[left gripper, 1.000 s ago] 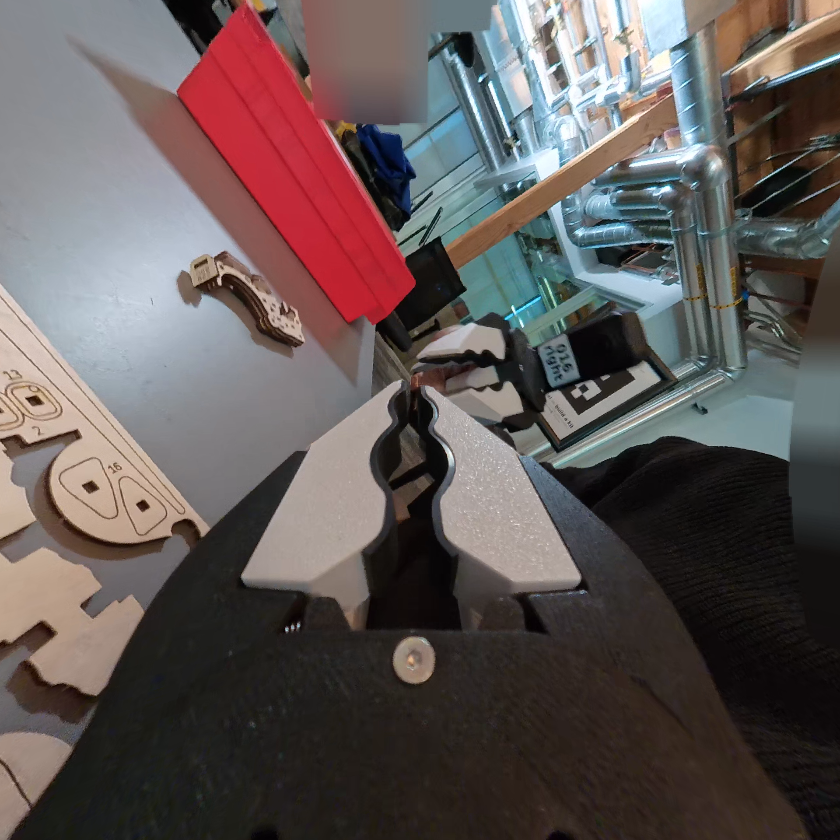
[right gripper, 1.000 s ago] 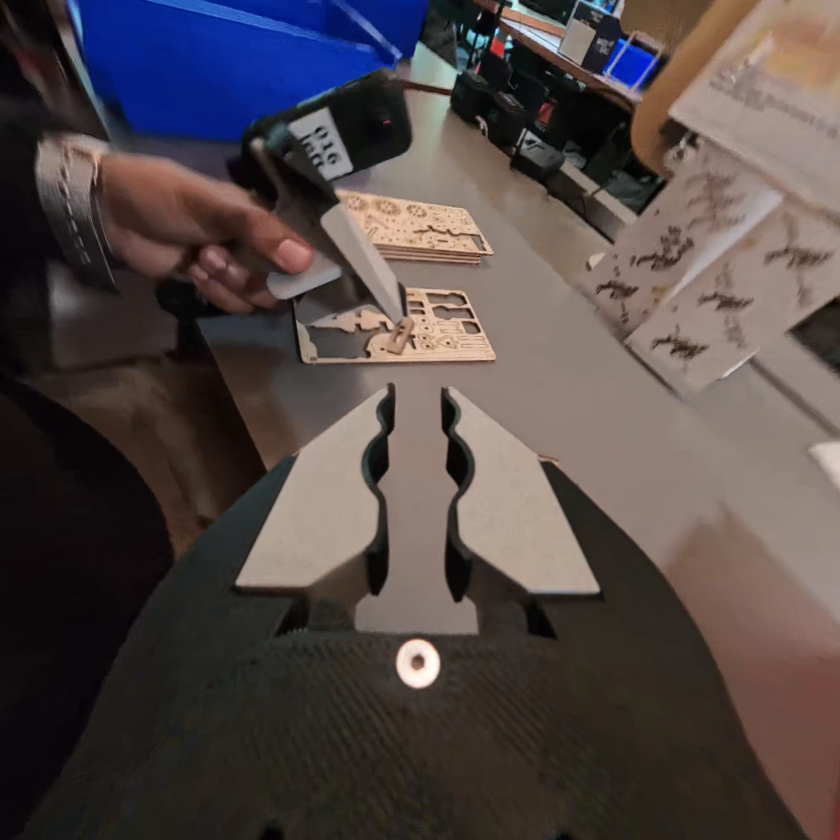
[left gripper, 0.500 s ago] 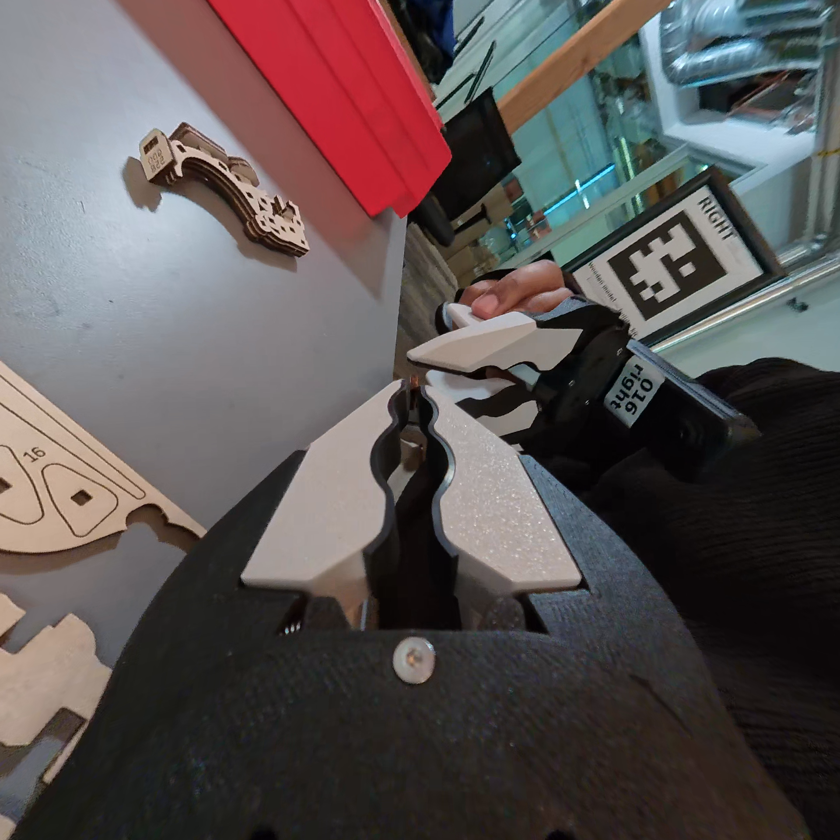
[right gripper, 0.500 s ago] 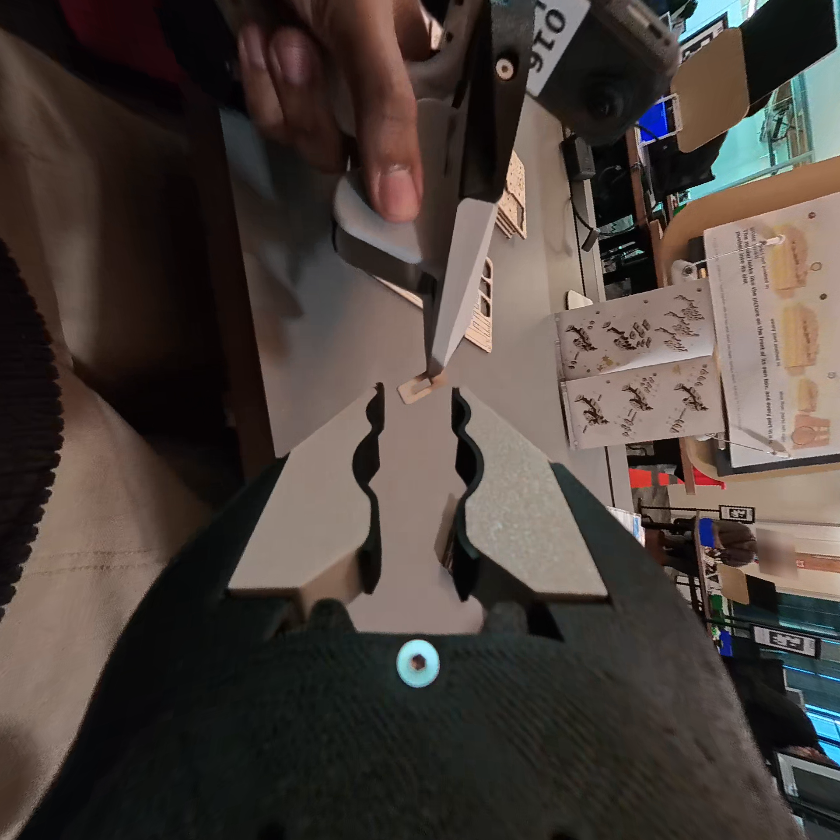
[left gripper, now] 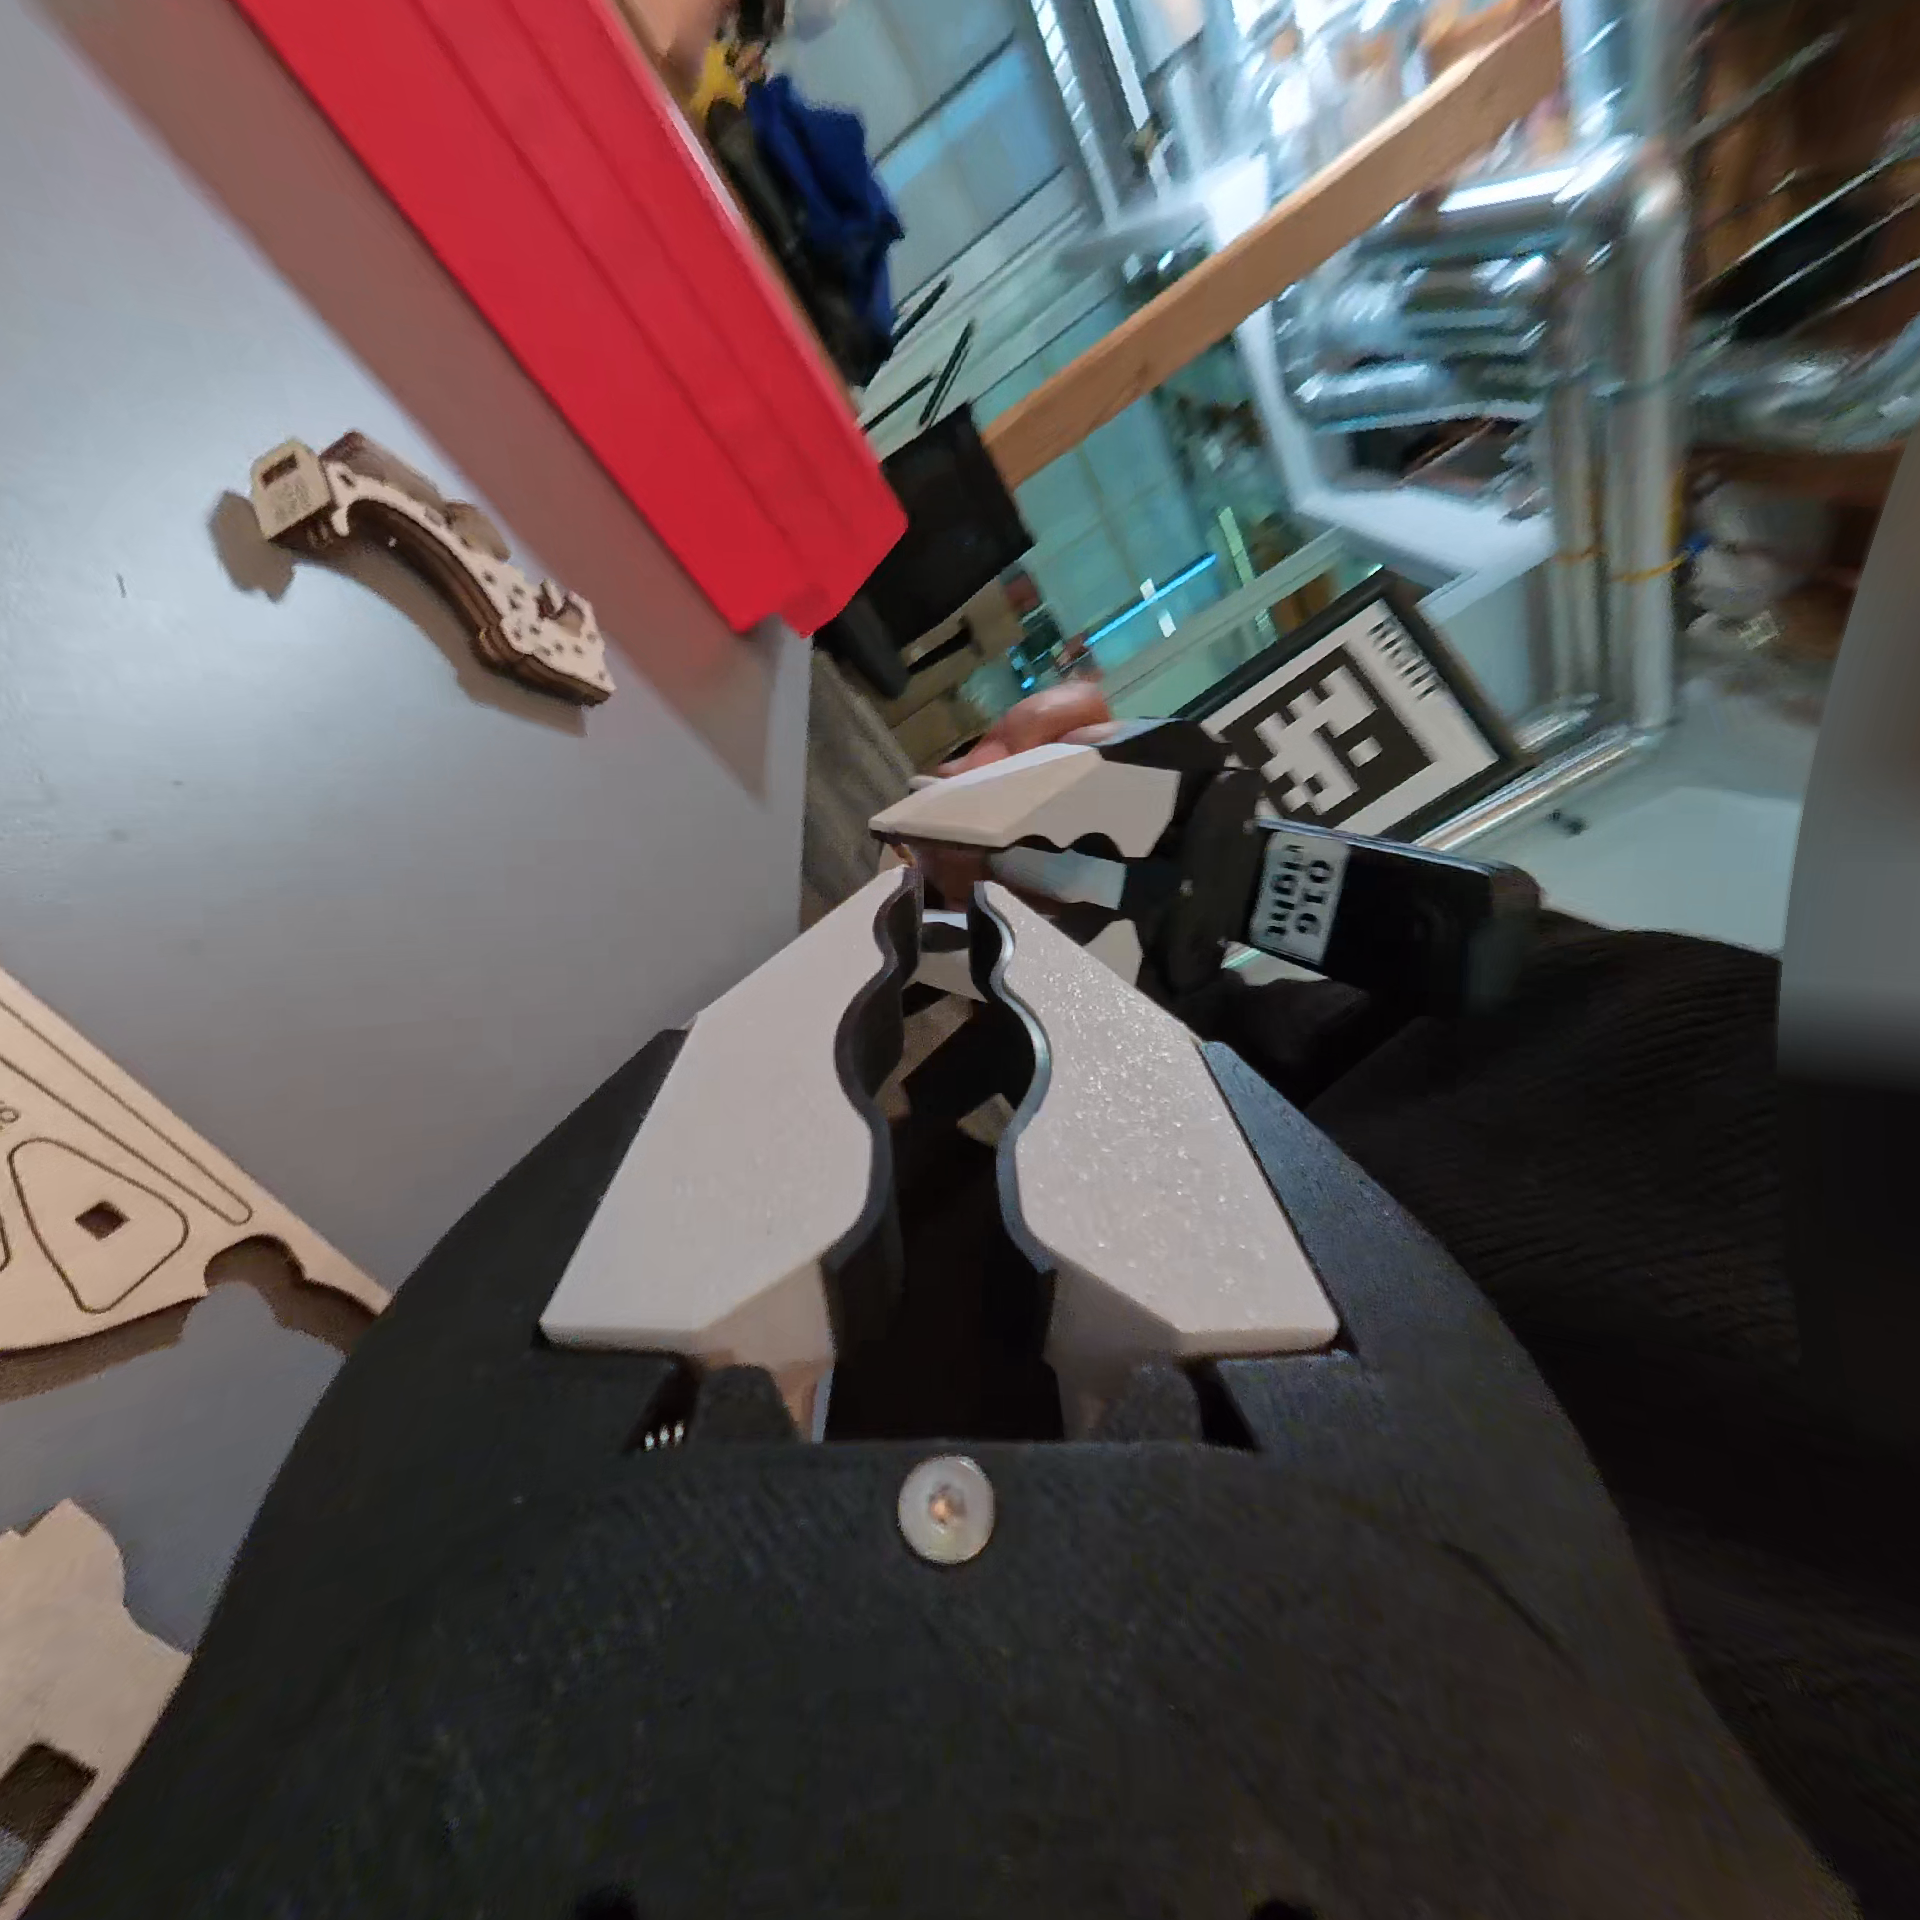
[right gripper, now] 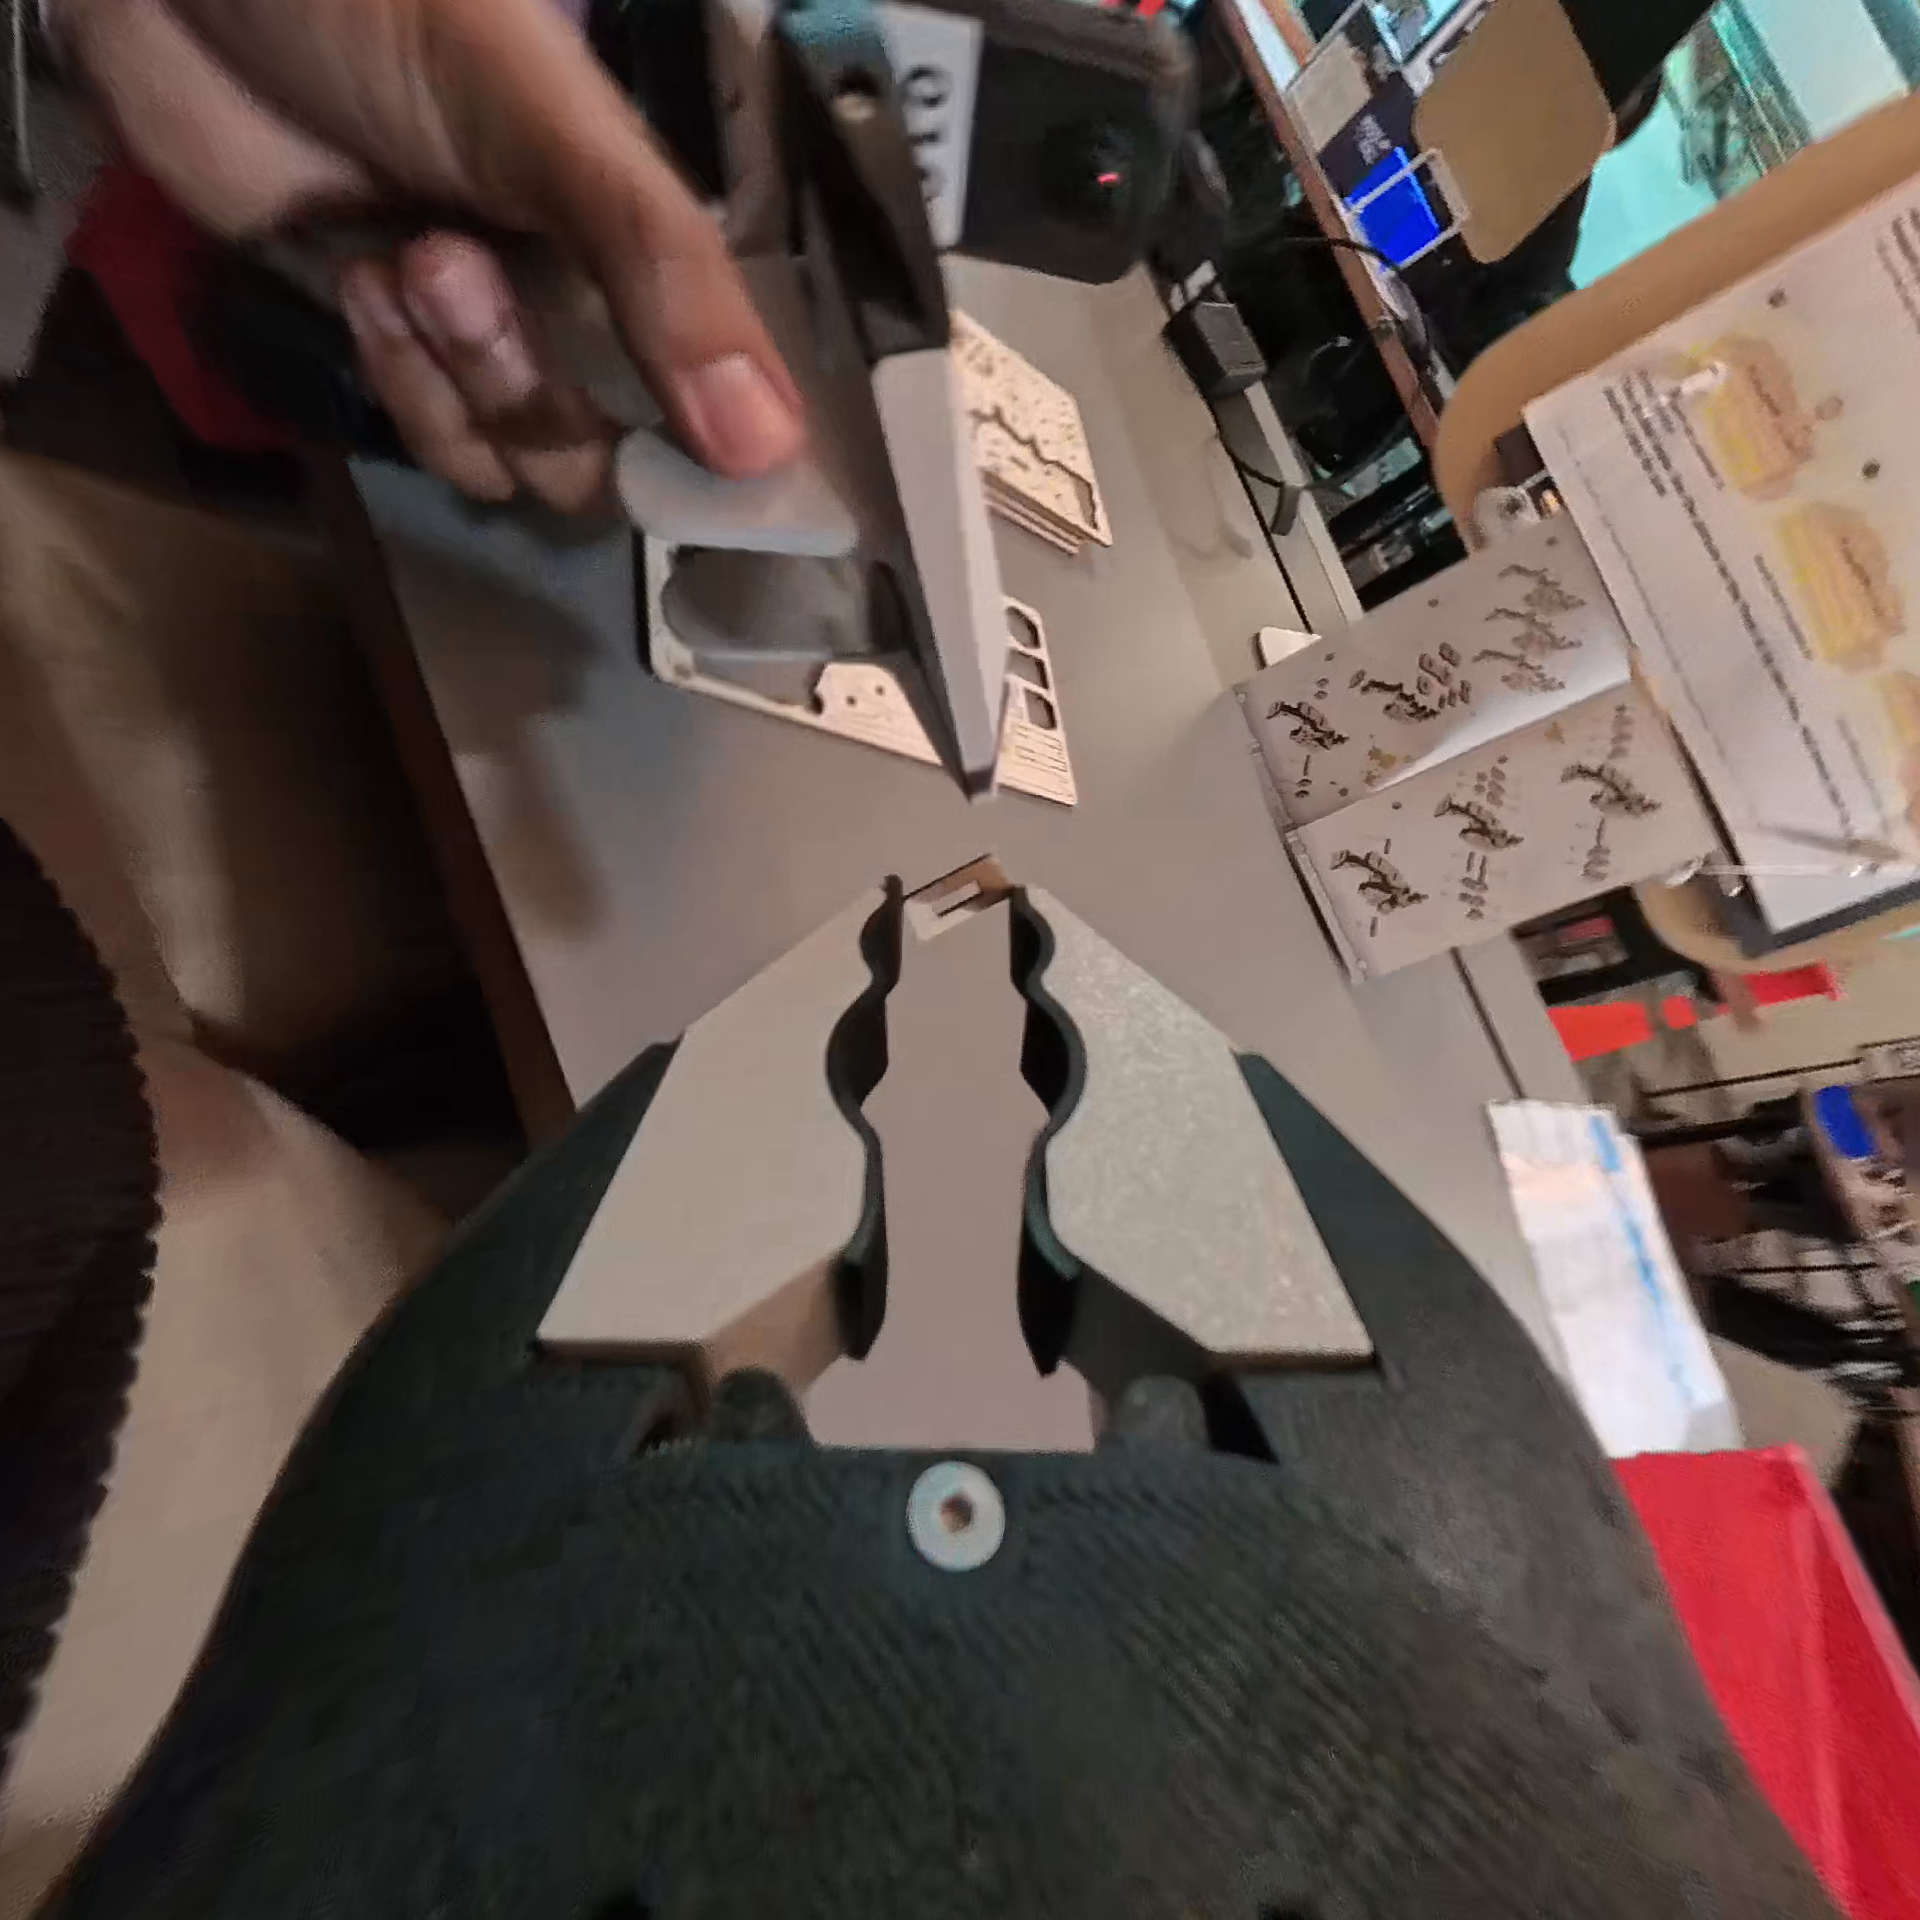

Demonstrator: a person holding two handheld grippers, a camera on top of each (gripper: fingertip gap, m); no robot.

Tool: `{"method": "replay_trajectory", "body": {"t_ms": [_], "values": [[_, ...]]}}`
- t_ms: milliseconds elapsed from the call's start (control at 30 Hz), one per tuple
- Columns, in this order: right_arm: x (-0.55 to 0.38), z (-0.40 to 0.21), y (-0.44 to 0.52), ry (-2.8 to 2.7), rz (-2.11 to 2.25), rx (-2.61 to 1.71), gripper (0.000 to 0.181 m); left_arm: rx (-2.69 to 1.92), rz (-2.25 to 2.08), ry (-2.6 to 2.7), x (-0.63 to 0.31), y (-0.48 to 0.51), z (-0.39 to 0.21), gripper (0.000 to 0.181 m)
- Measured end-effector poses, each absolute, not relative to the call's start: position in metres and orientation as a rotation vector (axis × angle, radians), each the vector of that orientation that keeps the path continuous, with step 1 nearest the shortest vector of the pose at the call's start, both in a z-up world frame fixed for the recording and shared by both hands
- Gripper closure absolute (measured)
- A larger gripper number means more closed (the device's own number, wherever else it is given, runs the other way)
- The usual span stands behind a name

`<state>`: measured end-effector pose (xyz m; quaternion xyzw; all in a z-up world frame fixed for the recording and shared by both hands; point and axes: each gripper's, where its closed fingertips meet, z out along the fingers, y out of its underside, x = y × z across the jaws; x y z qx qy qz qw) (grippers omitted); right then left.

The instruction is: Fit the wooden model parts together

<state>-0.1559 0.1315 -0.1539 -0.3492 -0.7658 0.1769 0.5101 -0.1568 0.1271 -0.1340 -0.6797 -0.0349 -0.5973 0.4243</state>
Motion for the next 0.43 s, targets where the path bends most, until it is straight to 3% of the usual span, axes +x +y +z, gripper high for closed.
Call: {"method": "replay_trajectory", "body": {"t_ms": [233,433], "values": [[-0.157,-0.119,0.128,-1.643,0.912,-1.055,0.162,-1.602,-1.628,-0.103,-0.153,0.124,-0.122,0.168],[-0.155,-0.110,0.124,-1.606,1.058,-1.066,0.162,-1.498,-1.743,-0.118,-0.151,0.121,-0.110,0.166]]}}
